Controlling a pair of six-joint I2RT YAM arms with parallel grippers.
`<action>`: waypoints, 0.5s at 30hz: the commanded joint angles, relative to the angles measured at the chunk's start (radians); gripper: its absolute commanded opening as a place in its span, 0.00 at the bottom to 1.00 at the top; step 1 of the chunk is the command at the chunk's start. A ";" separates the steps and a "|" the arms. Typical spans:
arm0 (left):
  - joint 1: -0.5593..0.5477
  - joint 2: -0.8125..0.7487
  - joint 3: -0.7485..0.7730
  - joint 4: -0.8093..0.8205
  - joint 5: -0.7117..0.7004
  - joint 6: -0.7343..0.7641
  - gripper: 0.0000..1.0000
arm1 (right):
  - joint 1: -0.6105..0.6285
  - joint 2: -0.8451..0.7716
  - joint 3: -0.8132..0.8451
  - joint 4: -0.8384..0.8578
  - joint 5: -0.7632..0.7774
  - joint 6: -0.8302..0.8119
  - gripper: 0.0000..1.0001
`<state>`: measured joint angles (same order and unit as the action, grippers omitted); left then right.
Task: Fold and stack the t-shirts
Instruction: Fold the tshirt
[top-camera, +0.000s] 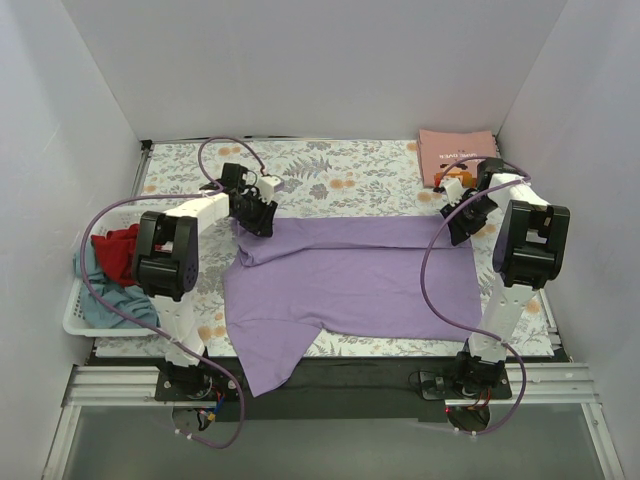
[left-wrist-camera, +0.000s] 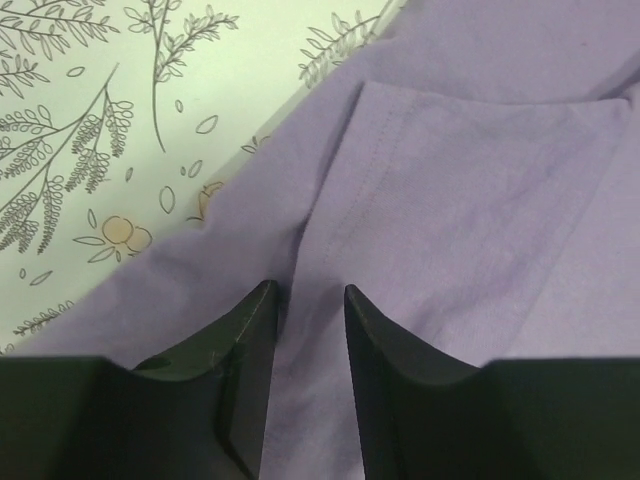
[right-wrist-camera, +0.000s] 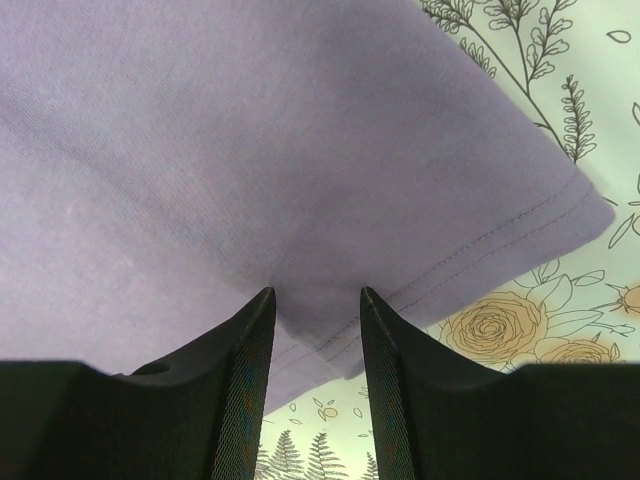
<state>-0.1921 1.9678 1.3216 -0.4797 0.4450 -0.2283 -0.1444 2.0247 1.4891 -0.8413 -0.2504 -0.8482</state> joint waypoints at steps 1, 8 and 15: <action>-0.006 -0.121 -0.018 -0.027 0.067 0.021 0.31 | -0.004 0.000 0.003 -0.015 -0.003 0.000 0.45; -0.021 -0.153 -0.015 -0.112 0.113 0.038 0.05 | -0.004 0.002 0.010 -0.015 -0.007 0.005 0.45; -0.044 -0.217 -0.064 -0.132 0.116 0.044 0.00 | -0.004 -0.007 0.014 -0.016 -0.007 0.000 0.45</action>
<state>-0.2256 1.8366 1.2770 -0.5896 0.5354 -0.1986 -0.1444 2.0247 1.4891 -0.8410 -0.2489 -0.8482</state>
